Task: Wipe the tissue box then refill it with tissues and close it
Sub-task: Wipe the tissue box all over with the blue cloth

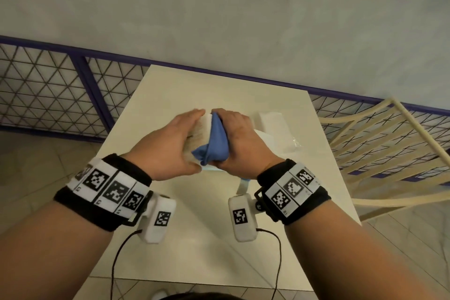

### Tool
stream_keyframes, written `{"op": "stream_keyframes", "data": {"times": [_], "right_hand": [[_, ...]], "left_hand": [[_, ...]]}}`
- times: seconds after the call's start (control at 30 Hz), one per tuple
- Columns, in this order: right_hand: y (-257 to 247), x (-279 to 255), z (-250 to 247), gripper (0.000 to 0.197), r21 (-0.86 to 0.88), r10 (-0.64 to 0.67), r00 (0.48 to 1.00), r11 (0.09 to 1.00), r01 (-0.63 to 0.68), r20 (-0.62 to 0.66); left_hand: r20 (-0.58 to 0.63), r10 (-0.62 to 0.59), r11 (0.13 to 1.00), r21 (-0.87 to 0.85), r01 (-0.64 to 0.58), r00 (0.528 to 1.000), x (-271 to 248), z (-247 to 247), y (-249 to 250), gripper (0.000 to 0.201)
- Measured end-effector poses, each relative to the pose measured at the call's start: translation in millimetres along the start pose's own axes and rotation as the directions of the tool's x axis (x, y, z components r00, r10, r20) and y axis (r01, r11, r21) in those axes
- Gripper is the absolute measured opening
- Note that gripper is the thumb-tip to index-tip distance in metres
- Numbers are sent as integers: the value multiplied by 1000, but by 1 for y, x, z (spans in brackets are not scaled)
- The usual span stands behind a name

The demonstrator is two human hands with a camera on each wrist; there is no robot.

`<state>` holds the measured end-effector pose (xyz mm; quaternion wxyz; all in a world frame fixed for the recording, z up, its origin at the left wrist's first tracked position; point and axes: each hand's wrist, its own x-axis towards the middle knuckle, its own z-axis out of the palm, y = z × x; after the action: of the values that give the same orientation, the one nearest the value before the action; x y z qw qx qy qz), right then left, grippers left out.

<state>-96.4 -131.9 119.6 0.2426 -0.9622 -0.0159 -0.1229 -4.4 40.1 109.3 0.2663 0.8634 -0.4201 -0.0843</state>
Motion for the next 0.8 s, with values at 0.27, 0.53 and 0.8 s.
{"op": "stream_keyframes", "data": {"times": [0.27,0.53,0.8], "right_hand": [[-22,-24,37,96,-205,-91,994,973,102,64],[45,-37,16,97,-114,273,957,952,-283,-96],[-17,-23,43,63,-73,-47,999,996,46,-13]], "left_hand": [[-133,-29,947,-322,-16,991,-5,12,-12,58],[-94,-207,923,-349,162,974,-13,21,-42,85],[-74,-164,886,-450,114,984,-7,26,-27,73]]}}
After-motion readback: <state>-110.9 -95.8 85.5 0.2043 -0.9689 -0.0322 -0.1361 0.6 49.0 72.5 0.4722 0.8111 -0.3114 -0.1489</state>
